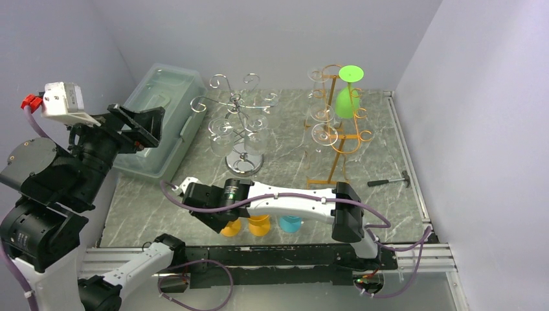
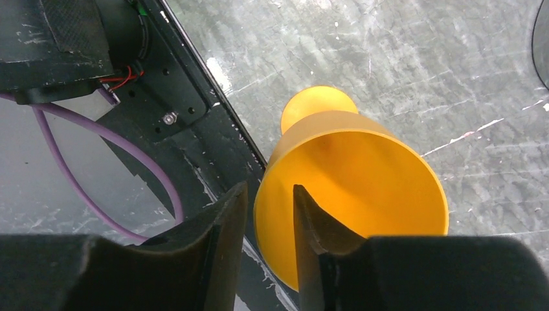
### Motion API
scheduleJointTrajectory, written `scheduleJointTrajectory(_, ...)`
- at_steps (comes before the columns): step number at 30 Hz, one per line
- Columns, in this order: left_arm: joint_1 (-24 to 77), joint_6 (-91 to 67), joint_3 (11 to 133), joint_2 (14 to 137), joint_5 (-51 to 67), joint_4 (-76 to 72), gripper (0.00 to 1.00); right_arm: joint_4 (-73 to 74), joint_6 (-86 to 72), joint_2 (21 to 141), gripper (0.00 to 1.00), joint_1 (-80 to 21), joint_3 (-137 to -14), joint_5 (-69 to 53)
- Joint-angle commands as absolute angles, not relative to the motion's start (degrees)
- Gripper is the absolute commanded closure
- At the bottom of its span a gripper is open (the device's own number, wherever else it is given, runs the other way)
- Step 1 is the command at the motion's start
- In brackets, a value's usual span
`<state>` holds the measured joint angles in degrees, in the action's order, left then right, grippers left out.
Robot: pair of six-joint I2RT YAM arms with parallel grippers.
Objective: Take the wine glass off the wine glass rack
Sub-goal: Place the wine glass at the center of the board.
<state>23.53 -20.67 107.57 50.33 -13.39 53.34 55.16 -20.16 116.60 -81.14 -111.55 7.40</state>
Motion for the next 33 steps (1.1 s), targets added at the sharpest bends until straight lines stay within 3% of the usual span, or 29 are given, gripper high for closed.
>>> scheduleJointTrajectory(1, 23.38, -20.48, 107.01, 49.44, -13.47, 51.33, 0.00, 54.13, -19.89, 115.28, 0.63, -81.21, -111.67, 8.39)
scheduleJointTrajectory(18, 23.38, -21.09, 106.22, 49.99, -13.03, 51.24, 0.00, 59.33, -19.74, 109.61, 0.36, -82.08, -117.91, 8.90)
scheduleJointTrajectory(33, 23.38, -21.62, 106.17, 50.62, -13.15, 51.50, 0.00, 66.37, -16.32, 105.59, 0.27, -78.28, -134.87, 12.43)
